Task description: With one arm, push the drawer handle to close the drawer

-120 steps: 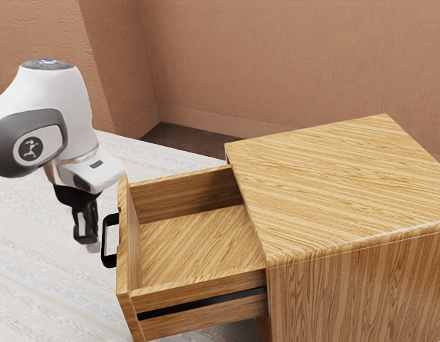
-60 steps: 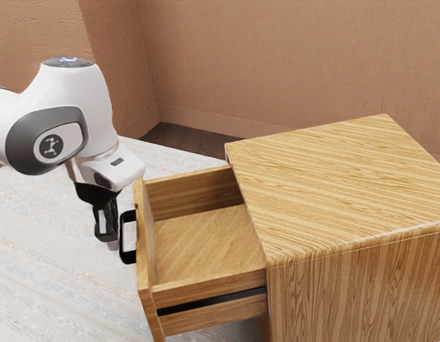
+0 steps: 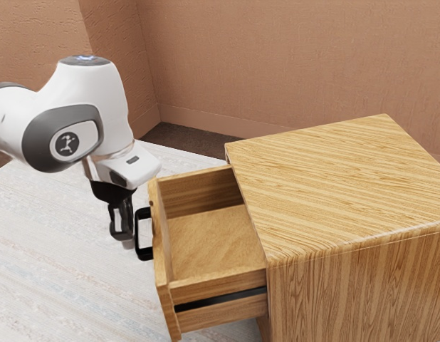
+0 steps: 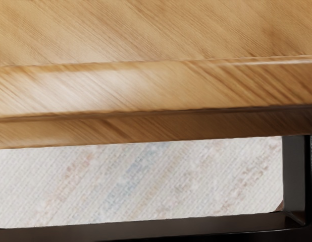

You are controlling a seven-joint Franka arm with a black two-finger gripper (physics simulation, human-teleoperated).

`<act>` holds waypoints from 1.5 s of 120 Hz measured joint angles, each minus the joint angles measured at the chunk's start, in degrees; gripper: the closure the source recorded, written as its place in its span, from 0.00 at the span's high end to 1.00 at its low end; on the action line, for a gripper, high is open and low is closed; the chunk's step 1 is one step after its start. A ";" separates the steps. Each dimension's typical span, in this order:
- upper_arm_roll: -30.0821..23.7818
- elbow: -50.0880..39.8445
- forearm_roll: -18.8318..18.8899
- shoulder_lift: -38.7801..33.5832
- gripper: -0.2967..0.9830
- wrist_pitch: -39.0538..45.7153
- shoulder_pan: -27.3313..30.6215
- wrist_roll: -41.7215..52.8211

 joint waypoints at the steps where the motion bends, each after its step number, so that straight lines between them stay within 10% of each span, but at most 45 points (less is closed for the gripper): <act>1: -0.06 0.05 -0.01 0.08 0.15 0.02 0.06 -0.01; 180: -29.06 13.69 -7.20 7.19 0.15 0.93 25.92 0.32</act>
